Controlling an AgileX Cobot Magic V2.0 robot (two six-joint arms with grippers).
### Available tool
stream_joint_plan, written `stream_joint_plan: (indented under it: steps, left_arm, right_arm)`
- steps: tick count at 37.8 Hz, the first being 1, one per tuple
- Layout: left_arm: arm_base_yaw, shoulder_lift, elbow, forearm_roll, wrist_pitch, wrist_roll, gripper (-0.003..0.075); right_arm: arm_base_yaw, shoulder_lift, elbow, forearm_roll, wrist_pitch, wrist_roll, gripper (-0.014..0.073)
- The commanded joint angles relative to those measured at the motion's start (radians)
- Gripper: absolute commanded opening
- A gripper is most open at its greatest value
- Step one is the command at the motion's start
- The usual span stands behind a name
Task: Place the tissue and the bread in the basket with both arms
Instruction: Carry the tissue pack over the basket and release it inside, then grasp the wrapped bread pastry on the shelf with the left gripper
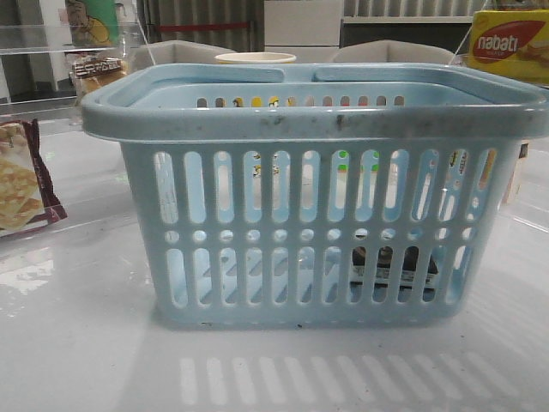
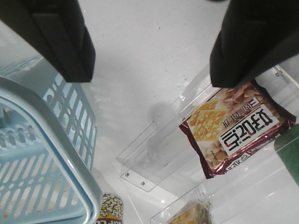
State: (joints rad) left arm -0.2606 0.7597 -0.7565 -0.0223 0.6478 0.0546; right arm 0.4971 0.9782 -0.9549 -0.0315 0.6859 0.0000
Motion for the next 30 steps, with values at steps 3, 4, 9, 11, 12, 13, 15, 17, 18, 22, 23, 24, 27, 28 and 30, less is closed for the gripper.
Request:
stream_joint_plan:
  steps: [3,4,9,11,12,13,15,17,18,22,23,24,27,28,30]
  left_arm:
    - [-0.008,-0.001,-0.033,-0.009,-0.144,0.000,0.0560]
    - [-0.008,-0.001,-0.033,-0.009,-0.163,0.000,0.0560]
    - [-0.008,0.004,-0.033,-0.009,-0.245,0.000,0.0564]
    - [-0.008,0.021,-0.046,-0.009,-0.261,0.000,0.0564]
    - [-0.008,0.033,-0.054,-0.009,-0.261,0.000,0.0566]
    - [-0.008,0.045,-0.066,-0.009,-0.261,0.000,0.0568]
    - [-0.008,0.081,-0.092,-0.009,-0.257,0.000,0.0575]
    - [-0.008,0.123,-0.121,-0.007,-0.255,0.000,0.0576]
    - [-0.008,0.149,-0.139,-0.007,-0.255,0.000,0.0576]
    - [-0.008,0.249,-0.203,-0.002,-0.255,0.000,0.0576]
    - [-0.008,0.272,-0.225,0.001,-0.255,0.000,0.0576]
    - [-0.005,0.303,-0.242,0.001,-0.255,0.000,0.0576]
    - [0.015,0.387,-0.312,0.001,-0.255,0.000,0.0576]
    - [0.022,0.420,-0.339,0.001,-0.255,0.000,0.0577]
    - [0.039,0.478,-0.389,0.001,-0.251,0.000,0.0590]
  right_arm:
    - [-0.001,-0.150,0.100,-0.012,-0.091,-0.009,0.0576]
    - [-0.001,-0.168,0.120,-0.012,-0.090,-0.009,0.0576]
    - [-0.001,-0.248,0.182,-0.012,-0.089,-0.009,0.0576]
    - [-0.001,-0.266,0.194,-0.012,-0.084,-0.009,0.0576]
    - [-0.001,-0.271,0.197,-0.012,-0.077,-0.009,0.0576]
    - [-0.001,-0.276,0.198,-0.012,-0.071,-0.009,0.0576]
    - [-0.001,-0.276,0.198,-0.012,-0.057,-0.009,0.0576]
    - [-0.001,-0.276,0.198,-0.012,-0.047,-0.009,0.0576]
    - [-0.001,-0.276,0.198,-0.012,-0.042,-0.009,0.0576]
    - [-0.001,-0.276,0.198,-0.012,-0.033,-0.009,0.0576]
    - [-0.001,-0.276,0.198,-0.012,-0.033,-0.009,0.0576]
    - [-0.001,-0.276,0.198,-0.012,-0.033,-0.009,0.0576]
    - [-0.001,-0.276,0.198,-0.012,-0.033,-0.009,0.0576]
    - [-0.001,-0.276,0.198,-0.012,-0.033,-0.009,0.0576]
    - [-0.001,-0.276,0.198,-0.012,-0.033,-0.009,0.0576]
